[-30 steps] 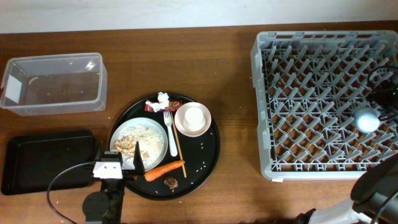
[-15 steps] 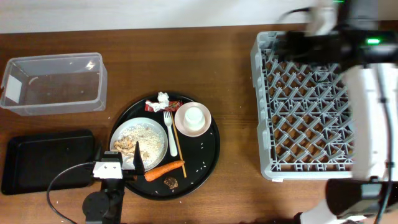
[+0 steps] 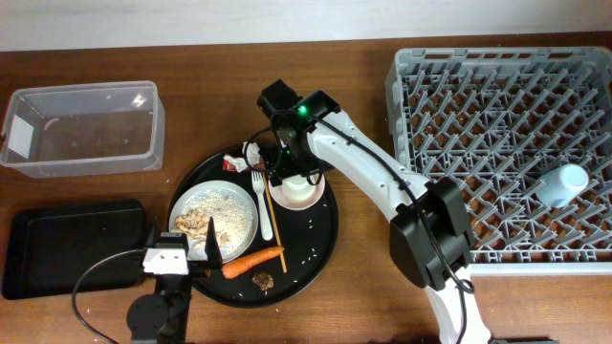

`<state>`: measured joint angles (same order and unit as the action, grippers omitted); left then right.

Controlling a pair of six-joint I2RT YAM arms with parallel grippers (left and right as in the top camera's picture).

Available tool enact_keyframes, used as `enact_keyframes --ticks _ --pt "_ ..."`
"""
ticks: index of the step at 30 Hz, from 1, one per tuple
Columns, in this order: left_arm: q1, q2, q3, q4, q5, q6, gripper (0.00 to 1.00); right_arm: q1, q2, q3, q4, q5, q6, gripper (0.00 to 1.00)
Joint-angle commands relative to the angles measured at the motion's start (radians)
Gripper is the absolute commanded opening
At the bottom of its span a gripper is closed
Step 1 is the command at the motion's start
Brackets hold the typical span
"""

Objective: Sort waste into correct bins and load items into the dishwasher rack

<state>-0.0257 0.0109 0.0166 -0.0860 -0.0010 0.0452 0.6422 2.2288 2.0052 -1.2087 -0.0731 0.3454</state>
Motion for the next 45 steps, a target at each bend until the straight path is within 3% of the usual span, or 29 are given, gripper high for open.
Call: enact_keyframes --ticks 1,4,12,16,19,25,29,32,37,39,41,45 --pt "0.002 -0.005 -0.008 0.002 -0.003 0.005 0.99 0.002 0.004 -0.008 -0.031 0.057 0.038 0.86" --pt "0.002 -0.005 -0.008 0.002 -0.003 0.005 0.99 0.013 0.004 -0.019 -0.028 0.056 0.040 0.81" --pt "0.002 -0.005 -0.008 0.002 -0.003 0.005 0.99 0.019 0.004 -0.087 0.056 0.059 0.064 0.78" --pt "0.002 -0.005 -0.008 0.002 -0.003 0.004 0.99 0.019 0.001 -0.086 0.064 0.060 0.064 0.59" --pt "0.002 -0.005 -0.008 0.002 -0.003 0.005 0.99 0.017 -0.014 -0.083 0.055 0.060 0.064 0.57" --pt "0.002 -0.005 -0.008 0.002 -0.003 0.004 0.99 -0.047 -0.130 0.131 -0.115 0.059 0.048 0.57" --pt "0.002 -0.005 -0.008 0.002 -0.003 0.004 0.99 -0.221 -0.223 0.306 -0.230 0.060 -0.028 0.58" --pt "0.002 -0.005 -0.008 0.002 -0.003 0.004 0.99 -0.489 -0.260 0.434 -0.336 0.059 -0.092 0.58" --pt "0.002 -0.005 -0.008 0.002 -0.003 0.005 0.99 -0.945 -0.248 0.450 -0.345 0.040 -0.131 0.58" --pt "0.002 -0.005 -0.008 0.002 -0.003 0.005 0.99 -1.057 -0.225 0.450 -0.319 0.020 -0.132 0.58" --pt "0.002 -0.005 -0.008 0.002 -0.003 0.005 0.99 -1.142 -0.174 0.444 -0.288 -0.026 -0.148 0.58" --pt "0.002 -0.005 -0.008 0.002 -0.003 0.005 0.99 -1.146 -0.053 0.444 -0.281 -0.027 -0.154 0.59"
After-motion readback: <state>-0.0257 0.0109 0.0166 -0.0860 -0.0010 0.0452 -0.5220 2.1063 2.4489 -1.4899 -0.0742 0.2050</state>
